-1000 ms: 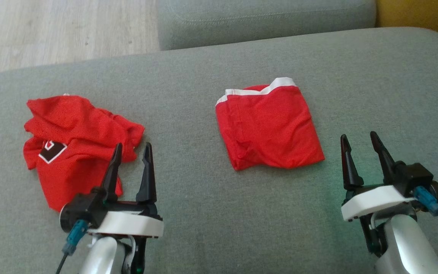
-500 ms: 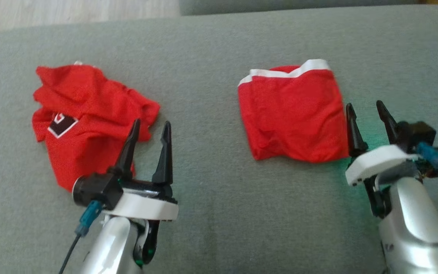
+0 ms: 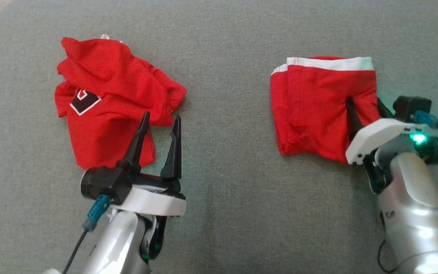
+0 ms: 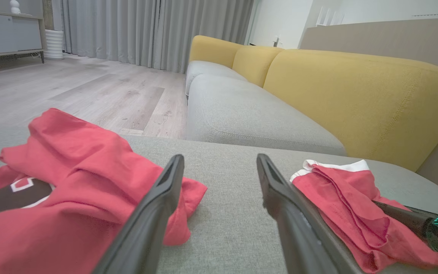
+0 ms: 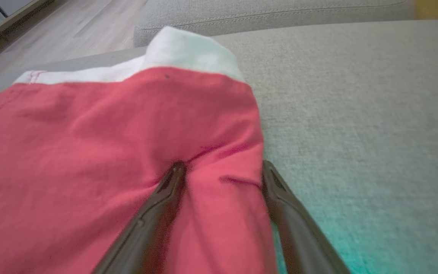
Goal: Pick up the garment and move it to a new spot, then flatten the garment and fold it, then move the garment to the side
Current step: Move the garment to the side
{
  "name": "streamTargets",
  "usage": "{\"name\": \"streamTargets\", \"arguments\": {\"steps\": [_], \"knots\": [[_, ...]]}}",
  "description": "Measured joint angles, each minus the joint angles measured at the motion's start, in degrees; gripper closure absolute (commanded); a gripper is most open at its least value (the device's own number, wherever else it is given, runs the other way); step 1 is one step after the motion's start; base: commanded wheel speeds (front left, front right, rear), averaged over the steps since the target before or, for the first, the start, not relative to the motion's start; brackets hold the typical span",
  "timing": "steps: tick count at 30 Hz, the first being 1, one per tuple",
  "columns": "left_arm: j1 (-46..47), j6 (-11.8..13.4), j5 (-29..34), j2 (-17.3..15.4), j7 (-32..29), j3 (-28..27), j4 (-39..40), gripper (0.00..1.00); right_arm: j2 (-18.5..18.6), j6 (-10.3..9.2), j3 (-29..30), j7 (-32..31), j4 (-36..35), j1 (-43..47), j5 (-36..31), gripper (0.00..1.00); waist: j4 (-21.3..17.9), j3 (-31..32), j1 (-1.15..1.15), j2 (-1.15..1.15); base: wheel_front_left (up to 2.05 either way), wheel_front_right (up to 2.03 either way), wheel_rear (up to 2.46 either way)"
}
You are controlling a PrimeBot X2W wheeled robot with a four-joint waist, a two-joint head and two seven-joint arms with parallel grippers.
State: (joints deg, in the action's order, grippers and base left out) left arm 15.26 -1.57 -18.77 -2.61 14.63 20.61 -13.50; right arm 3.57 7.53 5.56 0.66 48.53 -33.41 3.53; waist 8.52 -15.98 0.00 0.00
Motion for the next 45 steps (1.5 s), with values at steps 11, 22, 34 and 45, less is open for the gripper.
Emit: {"name": "streamTargets", "arguments": {"steps": [11, 22, 34, 45], "knots": [[1.2, 0.38, 0.21, 0.01, 0.0, 0.63, 0.05, 0.0, 0.6, 0.0, -6.62, 6.65, 4.28, -2.77, -6.47, 1.0, -2.92, 0.58, 0.0, 0.0, 0.0, 0.0, 0.0], [5.88, 0.59, -0.16, -0.02, 0.01, 7.94, -1.01, 0.0, 8.8, 0.0, -15.6, 7.39, 2.19, -5.25, -8.99, 1.0, -9.72, 1.21, 0.0, 0.0, 0.0, 0.0, 0.0], [13.27, 2.14, -1.43, -0.01, 0.08, 13.55, 0.92, 0.0, 27.65, 0.0, -20.34, 4.78, 1.49, -10.37, -2.46, 1.0, -11.6, -5.87, 0.01, 0.0, 0.0, 0.0, 0.0], [14.99, 2.13, -1.43, -0.02, 0.08, 12.79, 1.65, 0.0, 33.63, 0.0, -16.0, 4.27, 5.11, -13.29, -2.19, 1.0, -9.17, -10.66, 0.01, 0.0, 0.0, 0.0, 0.0]]}}
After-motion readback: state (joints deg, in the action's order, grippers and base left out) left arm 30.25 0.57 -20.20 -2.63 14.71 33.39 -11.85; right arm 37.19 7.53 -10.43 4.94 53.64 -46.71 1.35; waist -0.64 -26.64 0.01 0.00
